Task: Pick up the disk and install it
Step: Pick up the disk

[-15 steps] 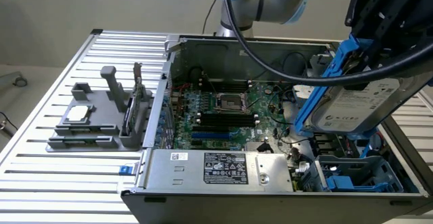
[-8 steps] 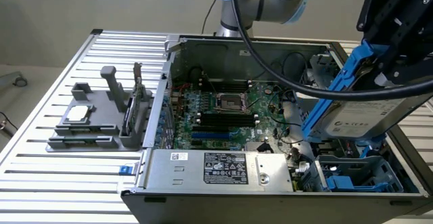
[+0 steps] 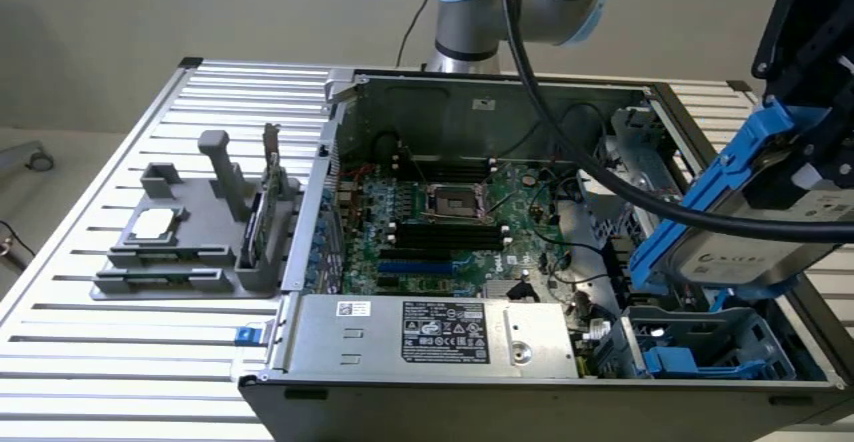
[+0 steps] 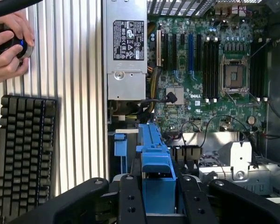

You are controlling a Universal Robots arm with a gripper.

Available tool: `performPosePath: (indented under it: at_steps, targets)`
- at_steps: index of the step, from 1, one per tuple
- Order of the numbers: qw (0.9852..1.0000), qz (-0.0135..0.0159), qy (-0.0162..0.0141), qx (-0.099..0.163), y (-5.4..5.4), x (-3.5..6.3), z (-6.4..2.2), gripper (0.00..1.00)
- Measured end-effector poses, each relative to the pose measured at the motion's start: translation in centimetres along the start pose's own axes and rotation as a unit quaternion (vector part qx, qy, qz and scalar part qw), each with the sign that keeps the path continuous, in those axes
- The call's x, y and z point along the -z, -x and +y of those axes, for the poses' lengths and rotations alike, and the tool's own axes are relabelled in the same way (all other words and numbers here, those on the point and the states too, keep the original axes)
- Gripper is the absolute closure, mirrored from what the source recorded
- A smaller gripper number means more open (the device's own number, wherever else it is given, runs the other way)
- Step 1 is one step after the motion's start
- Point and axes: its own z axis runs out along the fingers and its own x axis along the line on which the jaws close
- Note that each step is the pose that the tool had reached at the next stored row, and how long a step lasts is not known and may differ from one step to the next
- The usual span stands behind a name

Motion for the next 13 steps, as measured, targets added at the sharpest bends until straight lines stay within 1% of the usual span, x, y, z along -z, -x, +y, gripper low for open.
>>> performPosePath:
  at_steps: [3,5,13]
  targets:
    - [1.0,0.0002,0.0,0.0,-0.3,-0.49,-0.93,0.67]
    - [1.0,0.0002,0.0,0.0,-0.5,-0.82,-1.23,0.67]
    - [1.0,0.0002,0.0,0.0,-1.3,-2.22,-1.4,0.67]
